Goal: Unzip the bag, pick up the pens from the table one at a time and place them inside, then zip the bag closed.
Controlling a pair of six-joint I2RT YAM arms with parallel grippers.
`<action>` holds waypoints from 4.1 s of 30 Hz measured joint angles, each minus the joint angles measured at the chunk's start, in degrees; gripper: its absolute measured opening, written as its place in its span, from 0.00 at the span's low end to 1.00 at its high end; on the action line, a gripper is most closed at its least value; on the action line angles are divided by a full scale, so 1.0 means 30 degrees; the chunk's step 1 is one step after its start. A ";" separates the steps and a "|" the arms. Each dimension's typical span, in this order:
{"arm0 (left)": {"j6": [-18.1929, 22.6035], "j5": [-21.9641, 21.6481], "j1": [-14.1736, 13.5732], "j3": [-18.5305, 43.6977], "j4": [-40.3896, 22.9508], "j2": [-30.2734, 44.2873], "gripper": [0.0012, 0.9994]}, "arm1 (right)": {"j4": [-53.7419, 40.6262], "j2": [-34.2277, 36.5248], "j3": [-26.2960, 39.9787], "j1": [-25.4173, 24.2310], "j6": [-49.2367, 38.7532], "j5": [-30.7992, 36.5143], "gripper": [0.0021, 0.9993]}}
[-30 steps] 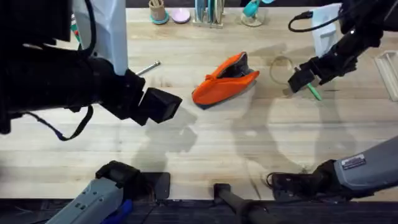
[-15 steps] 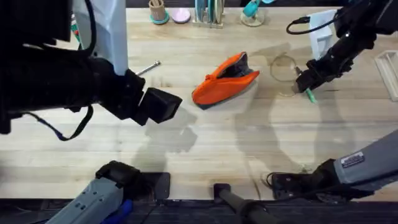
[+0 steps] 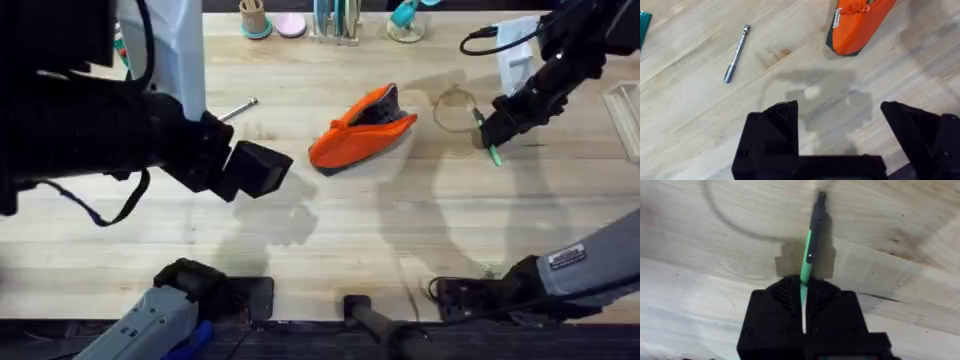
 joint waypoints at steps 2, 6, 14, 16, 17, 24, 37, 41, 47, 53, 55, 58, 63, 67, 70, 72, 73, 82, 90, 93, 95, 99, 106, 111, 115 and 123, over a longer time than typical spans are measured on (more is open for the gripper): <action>0.0000 0.0003 0.0000 0.0000 0.0000 0.0000 0.99 | 0.0015 -0.0002 0.0000 -0.0015 -0.0007 -0.0071 0.03; 0.0000 0.0005 0.0000 0.0000 0.0000 0.0000 0.99 | 0.0007 -0.0095 0.0000 -0.0022 0.0000 -0.0158 0.03; 0.0000 -0.0003 0.0000 0.0000 0.0000 0.0007 0.99 | -0.0088 -0.1997 0.0007 0.0022 -0.0379 -0.0960 0.03; -0.0004 -0.0003 0.0000 0.0000 0.0003 0.0000 0.99 | -0.0323 -0.2691 0.0174 0.0022 -0.0791 -0.1015 0.03; 0.0000 0.0004 0.0000 0.0000 0.0007 0.0007 0.99 | -0.0470 -0.3023 0.0352 0.0022 -0.1093 -0.1025 0.03; 0.0000 0.0004 0.0000 -0.0006 0.0007 0.0000 0.99 | -0.1145 -0.4561 0.2485 0.0401 -0.3886 -0.1077 0.03; 0.0000 0.0005 0.0000 0.0000 0.0066 0.0000 1.00 | -0.1202 -0.5391 0.6200 0.4639 -1.1233 -0.1084 0.03; 0.0000 0.0005 0.0000 0.0000 0.0095 0.0004 1.00 | -0.1202 -0.5391 0.6200 0.5816 -1.3486 -0.1087 0.03; 0.0000 0.0005 0.0000 -0.0002 0.0095 0.0000 0.99 | -0.1202 -0.5391 0.6200 0.6904 -1.5718 -0.1084 0.03; 0.0000 -0.0001 0.0000 -0.0006 0.0095 0.0001 0.99 | -0.1230 -0.5391 0.6200 0.7676 -1.7303 -0.1748 0.03; 0.0000 -0.0003 0.0000 -0.0002 0.0095 0.0006 0.99 | -0.1451 -0.5391 0.6200 0.7778 -1.7913 -0.2636 0.03; 0.0000 -0.0003 0.0000 0.0000 0.0095 0.0000 0.99 | -0.1625 -0.5391 0.6200 0.7788 -1.8761 -0.4148 0.03; -0.0002 -0.0003 0.0000 0.0000 0.0095 0.0005 1.00 | -0.1627 -0.5391 0.6200 0.7869 -2.0174 -0.6715 0.03; -0.0116 0.0001 0.0000 0.0000 0.0095 0.0003 1.00 | -0.2114 -0.5373 0.6200 0.8225 -2.1322 -0.7766 0.03; -0.0232 0.0002 0.0000 0.0000 0.0095 0.0000 0.99 | -0.2653 -0.5299 0.6200 0.8418 -2.2141 -0.8157 0.03; -0.0291 0.0005 0.0000 0.0000 0.0095 0.0000 1.00 | -0.2937 -0.5158 0.6207 0.8437 -2.2682 -0.8348 0.03; -0.0299 0.0005 0.0000 -0.0003 0.0095 0.0005 0.99 | -0.3129 -0.5077 0.6207 0.8437 -2.2949 -0.8384 0.03; -0.0357 0.0004 0.0000 0.0000 0.0094 0.0006 0.99 | -0.4316 -0.4666 0.6215 0.8429 -2.4992 -0.8807 0.03; -0.0364 0.0001 0.0000 0.0000 -0.0062 0.0004 1.00 | -0.4334 -0.2939 0.6215 0.8429 -2.6267 -0.9294 0.03; -0.0364 0.0005 0.0000 -0.0003 -0.0058 0.0000 1.00 | -0.4153 -0.2286 0.6215 0.8437 -2.6548 -0.9302 0.03; -0.0364 -0.0002 0.0000 0.0000 -0.0058 0.0000 1.00 | -0.4007 -0.1936 0.6215 0.8437 -2.6651 -0.9302 0.03; -0.0364 0.0000 0.0000 0.0000 -0.0058 0.0005 0.99 | -0.3896 -0.1278 0.6215 0.8461 -2.6709 -0.9302 0.03; -0.0364 0.0005 0.0000 0.0000 -0.0058 0.0004 1.00 | -0.2892 0.0091 0.6215 0.8838 -2.6775 -0.8631 0.03; -0.0364 -0.0002 0.0000 0.0000 -0.0058 0.0000 0.99 | -0.2630 0.1015 0.6215 0.9027 -2.6841 -0.7967 0.03; -0.0364 0.0005 0.0000 0.0000 -0.0058 0.0000 1.00 | -0.2625 0.1491 0.6215 0.9041 -2.6855 -0.7342 0.03; -0.0364 -0.0003 0.0000 0.0000 -0.0058 0.0000 0.99 | -0.2099 0.2176 0.6176 0.9109 -2.7190 -0.6754 0.03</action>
